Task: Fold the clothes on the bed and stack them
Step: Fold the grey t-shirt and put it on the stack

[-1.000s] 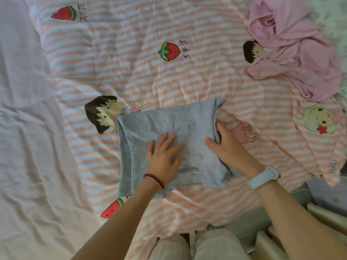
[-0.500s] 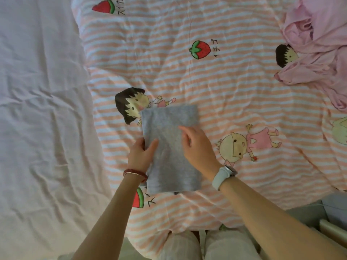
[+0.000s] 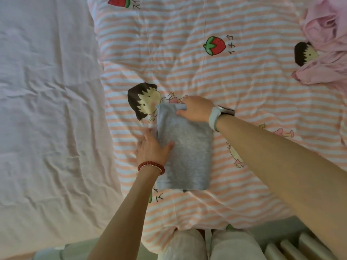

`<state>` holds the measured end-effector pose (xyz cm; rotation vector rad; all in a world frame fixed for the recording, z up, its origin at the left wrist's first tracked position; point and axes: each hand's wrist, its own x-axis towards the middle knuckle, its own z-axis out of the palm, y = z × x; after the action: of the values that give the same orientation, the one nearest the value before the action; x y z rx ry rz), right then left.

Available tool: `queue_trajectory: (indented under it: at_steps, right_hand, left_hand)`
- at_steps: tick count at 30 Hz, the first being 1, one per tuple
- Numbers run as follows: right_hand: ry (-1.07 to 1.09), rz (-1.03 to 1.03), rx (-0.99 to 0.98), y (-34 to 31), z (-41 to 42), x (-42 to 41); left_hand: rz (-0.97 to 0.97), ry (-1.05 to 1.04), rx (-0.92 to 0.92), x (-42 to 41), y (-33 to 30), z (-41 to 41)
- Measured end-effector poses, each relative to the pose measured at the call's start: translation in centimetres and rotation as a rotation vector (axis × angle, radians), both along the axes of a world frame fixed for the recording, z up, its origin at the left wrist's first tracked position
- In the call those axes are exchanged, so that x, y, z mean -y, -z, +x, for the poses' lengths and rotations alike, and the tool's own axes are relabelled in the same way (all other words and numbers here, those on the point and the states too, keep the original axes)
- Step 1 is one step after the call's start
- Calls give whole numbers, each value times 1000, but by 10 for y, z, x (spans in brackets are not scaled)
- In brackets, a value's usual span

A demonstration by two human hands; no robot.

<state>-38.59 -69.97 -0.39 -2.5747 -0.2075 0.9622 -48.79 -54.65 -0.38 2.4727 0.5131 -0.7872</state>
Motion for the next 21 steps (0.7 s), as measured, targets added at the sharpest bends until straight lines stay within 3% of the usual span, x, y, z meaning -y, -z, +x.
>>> queue_trajectory:
  at_steps: [3,6,7,9,11,13,18,21]
  right_hand:
    - [104,207,-48,-23,-10,24]
    - [368,445,-197,-47,-29,65]
    - [450,475,-233,-50,-36,79]
    - [517,349,-155,-42,-49,101]
    - [522,108,-57,-27,-62,115]
    - [541,1,-11,-13,-75,119]
    - [632,103,135,3,-80,107]
    - [666,123,125,8,-76,102]
  left_hand:
    - [-283,104,-101,-8,-8,15]
    - [-544,309,-225,-12,-21,36]
    - [-517,367,-210,-8,-21,45]
    - [-410,339,-71,4,-16,61]
    - [-276,134,48,14,-9,67]
    - [-188,-25,113,14,-3,60]
    - [-68,-232,106,0,0,4]
    - [-112,-195,-31,-4,3,-21]
